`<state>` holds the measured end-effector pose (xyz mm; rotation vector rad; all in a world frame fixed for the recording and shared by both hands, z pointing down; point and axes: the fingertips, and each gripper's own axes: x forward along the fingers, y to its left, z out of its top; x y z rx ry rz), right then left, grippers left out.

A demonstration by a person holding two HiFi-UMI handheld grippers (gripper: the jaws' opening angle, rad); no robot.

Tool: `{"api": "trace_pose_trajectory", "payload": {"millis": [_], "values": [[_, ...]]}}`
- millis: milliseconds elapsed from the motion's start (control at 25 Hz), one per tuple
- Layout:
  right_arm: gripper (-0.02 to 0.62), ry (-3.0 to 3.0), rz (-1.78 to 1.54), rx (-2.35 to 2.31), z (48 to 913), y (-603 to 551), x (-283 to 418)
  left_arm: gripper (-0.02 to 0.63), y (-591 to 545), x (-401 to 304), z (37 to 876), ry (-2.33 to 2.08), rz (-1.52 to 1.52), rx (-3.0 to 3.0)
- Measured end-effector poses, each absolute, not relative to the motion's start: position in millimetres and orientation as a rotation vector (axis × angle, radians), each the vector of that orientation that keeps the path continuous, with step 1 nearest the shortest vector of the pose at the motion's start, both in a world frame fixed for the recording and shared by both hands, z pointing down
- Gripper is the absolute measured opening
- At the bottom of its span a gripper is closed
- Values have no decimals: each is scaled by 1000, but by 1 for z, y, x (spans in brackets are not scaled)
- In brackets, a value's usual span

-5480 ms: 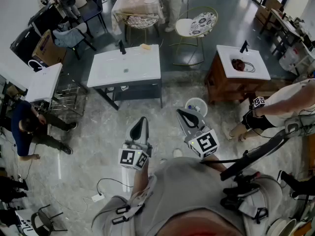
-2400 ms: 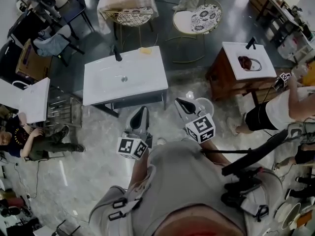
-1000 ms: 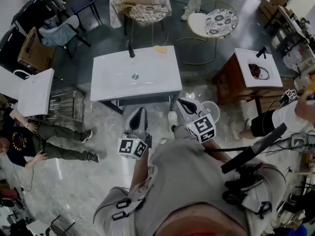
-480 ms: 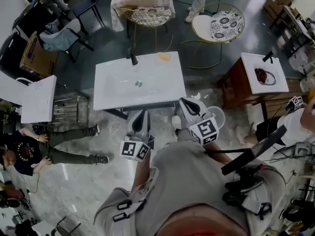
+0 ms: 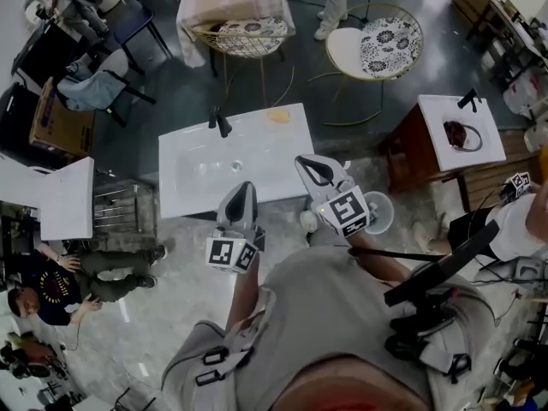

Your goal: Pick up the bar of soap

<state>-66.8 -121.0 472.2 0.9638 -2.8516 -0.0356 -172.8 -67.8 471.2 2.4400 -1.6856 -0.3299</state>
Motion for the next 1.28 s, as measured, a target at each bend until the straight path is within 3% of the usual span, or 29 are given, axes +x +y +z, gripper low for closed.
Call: {"api": "trace_pose_trajectory", "payload": {"millis": [840,1280], "values": [[2,-2834,-14,957,492,-261,-34,-6,-222,-116,469,-1625,-317,2493],[2,-2825,0,933,474,-268,-61,-6,-245,-123,451,-1555,-352,2505]]}}
